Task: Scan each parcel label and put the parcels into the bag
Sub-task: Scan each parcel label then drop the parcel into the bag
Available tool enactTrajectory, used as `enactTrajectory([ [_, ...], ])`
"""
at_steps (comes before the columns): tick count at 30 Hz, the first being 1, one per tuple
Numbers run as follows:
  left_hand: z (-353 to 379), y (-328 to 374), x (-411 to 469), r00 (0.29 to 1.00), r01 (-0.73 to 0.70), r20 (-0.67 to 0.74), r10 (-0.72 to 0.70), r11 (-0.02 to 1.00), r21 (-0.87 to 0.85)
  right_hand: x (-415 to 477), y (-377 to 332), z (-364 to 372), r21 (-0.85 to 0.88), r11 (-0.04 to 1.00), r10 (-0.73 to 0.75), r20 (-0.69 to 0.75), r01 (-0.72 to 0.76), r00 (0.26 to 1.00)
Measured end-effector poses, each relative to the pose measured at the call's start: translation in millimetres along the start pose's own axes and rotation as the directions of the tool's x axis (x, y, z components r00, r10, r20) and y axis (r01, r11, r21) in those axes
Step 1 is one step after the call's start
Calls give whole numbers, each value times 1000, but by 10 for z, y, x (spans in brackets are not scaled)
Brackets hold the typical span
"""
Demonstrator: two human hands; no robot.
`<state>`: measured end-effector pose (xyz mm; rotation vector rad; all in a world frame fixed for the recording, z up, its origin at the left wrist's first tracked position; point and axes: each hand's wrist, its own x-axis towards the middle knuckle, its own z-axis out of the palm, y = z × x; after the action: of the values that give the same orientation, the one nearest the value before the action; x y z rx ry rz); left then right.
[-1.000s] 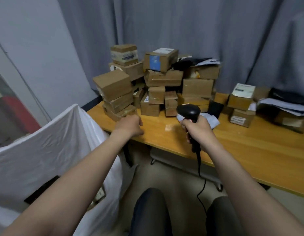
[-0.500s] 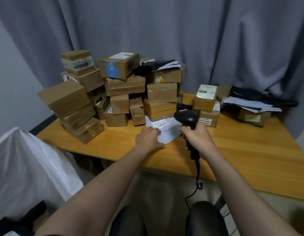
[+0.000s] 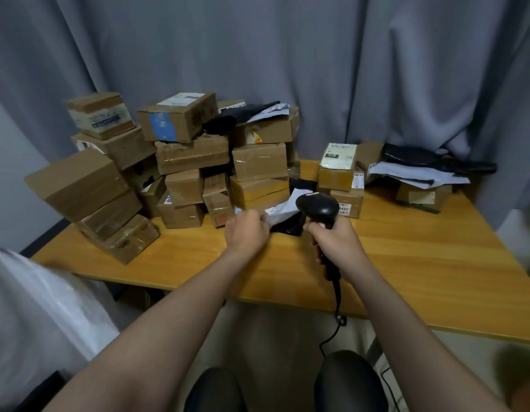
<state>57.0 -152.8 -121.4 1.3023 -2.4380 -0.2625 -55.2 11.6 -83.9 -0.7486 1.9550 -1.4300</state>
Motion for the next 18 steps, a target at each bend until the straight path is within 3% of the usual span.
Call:
enactTrajectory([
  [6, -373, 281, 192, 990, 136, 30, -134, 919, -370, -66, -51, -12, 54, 997, -44, -43, 46, 998],
  [12, -887, 488, 174, 986, 157, 74, -148, 706, -691, -178, -175, -46, 117, 986, -102, -129, 118, 986],
  [14, -1032, 500, 116, 979, 192, 108, -170, 624, -758, -232, -256, -50, 132, 979, -130, -161, 152, 978],
  [18, -1268, 538, -24, 978, 195, 120, -171, 552, -811, -306, -449, -32, 137, 965, -194, -201, 223, 960],
])
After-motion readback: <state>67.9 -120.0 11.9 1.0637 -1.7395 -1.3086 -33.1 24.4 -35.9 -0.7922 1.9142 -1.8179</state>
